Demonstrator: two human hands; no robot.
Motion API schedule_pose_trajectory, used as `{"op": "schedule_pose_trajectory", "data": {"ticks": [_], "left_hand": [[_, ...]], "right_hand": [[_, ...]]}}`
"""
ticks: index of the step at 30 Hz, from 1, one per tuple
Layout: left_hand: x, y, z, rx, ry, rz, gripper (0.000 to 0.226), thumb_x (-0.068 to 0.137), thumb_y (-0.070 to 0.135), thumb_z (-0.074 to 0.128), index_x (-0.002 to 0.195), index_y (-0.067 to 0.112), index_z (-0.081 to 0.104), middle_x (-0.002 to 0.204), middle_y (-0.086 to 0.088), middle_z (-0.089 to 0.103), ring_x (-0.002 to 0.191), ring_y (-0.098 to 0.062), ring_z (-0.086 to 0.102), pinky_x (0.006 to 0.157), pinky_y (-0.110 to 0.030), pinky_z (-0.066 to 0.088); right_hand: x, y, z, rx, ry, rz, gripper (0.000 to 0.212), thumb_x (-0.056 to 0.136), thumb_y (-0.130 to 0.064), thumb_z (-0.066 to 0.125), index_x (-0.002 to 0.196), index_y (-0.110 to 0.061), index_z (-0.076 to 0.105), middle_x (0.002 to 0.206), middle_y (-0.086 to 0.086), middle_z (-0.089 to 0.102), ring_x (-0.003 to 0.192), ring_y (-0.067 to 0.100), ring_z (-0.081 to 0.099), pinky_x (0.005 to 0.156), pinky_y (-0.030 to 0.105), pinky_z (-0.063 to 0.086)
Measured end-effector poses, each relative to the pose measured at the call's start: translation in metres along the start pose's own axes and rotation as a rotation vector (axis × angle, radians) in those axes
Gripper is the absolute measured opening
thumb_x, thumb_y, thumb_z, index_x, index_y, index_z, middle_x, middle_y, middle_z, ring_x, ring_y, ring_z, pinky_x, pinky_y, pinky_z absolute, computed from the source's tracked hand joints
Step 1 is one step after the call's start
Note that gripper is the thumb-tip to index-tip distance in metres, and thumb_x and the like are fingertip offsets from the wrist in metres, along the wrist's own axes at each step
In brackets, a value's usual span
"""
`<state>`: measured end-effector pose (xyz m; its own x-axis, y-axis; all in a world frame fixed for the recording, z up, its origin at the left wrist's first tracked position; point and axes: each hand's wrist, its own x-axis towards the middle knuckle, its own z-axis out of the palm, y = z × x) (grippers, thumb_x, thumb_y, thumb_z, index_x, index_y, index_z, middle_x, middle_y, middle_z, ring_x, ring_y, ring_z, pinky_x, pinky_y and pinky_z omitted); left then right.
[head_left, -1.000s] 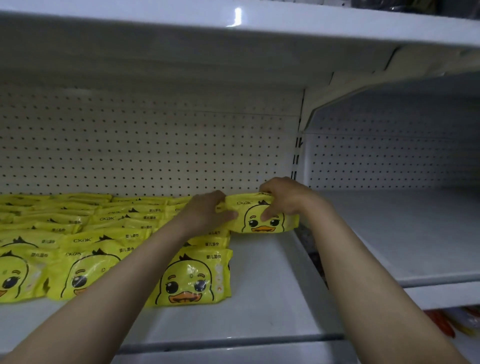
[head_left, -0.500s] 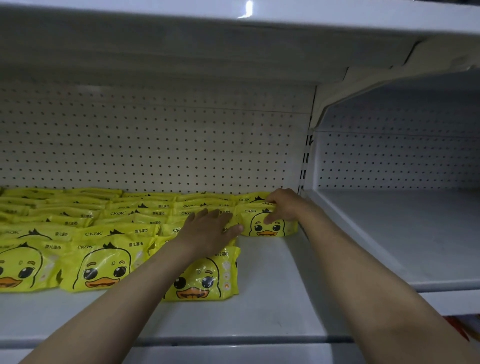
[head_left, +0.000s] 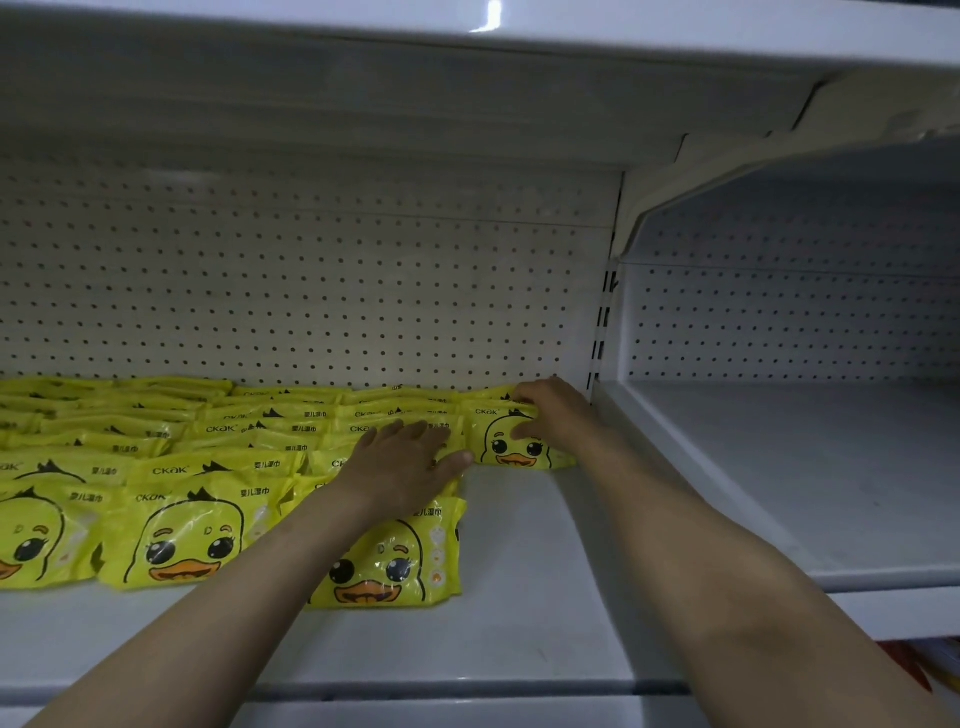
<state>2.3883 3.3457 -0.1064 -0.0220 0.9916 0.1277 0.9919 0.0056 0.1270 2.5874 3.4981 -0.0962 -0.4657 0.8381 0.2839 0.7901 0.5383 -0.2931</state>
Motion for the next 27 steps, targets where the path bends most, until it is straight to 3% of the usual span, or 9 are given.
{"op": "schedule_pose_trajectory", "data": {"ticks": [5, 12, 23, 27], "left_hand": [[-0.002, 0.002, -0.001, 0.0, -0.004, -0.001, 0.069, 0.093, 0.068, 0.018, 0.151, 0.032, 0.025, 0.159, 0.002, 0.023, 0.149, -0.026, 0.013, 0.119, -0.048, 0.011], [-0.003, 0.002, -0.001, 0.019, 0.015, 0.011, 0.068, 0.094, 0.067, 0.018, 0.151, 0.031, 0.027, 0.158, 0.001, 0.027, 0.148, -0.026, 0.016, 0.119, -0.047, 0.013], [-0.003, 0.004, -0.002, 0.005, 0.013, -0.011, 0.069, 0.093, 0.068, 0.019, 0.151, 0.03, 0.027, 0.158, 0.0, 0.026, 0.148, -0.026, 0.016, 0.119, -0.047, 0.013], [-0.004, 0.005, -0.01, -0.071, 0.02, -0.026, 0.068, 0.095, 0.065, 0.027, 0.148, 0.024, 0.034, 0.153, -0.004, 0.036, 0.143, -0.026, 0.028, 0.116, -0.044, 0.023]], "right_hand": [[0.003, 0.0, 0.002, -0.024, 0.023, -0.011, 0.057, 0.076, -0.031, 0.082, 0.128, -0.026, 0.059, 0.117, 0.006, 0.048, 0.108, 0.023, 0.052, 0.087, 0.031, 0.044], [0.005, -0.001, 0.008, -0.098, 0.081, -0.046, 0.052, 0.078, -0.028, 0.078, 0.124, -0.023, 0.057, 0.117, 0.003, 0.058, 0.117, 0.021, 0.043, 0.084, 0.033, 0.042], [0.006, -0.002, 0.014, -0.185, 0.109, 0.004, 0.054, 0.076, -0.032, 0.078, 0.123, -0.023, 0.051, 0.123, 0.003, 0.051, 0.118, 0.022, 0.042, 0.084, 0.036, 0.044], [0.002, -0.017, 0.007, -0.205, 0.09, 0.023, 0.056, 0.078, -0.038, 0.074, 0.126, -0.022, 0.05, 0.126, 0.004, 0.051, 0.121, 0.024, 0.041, 0.087, 0.037, 0.042]]}}
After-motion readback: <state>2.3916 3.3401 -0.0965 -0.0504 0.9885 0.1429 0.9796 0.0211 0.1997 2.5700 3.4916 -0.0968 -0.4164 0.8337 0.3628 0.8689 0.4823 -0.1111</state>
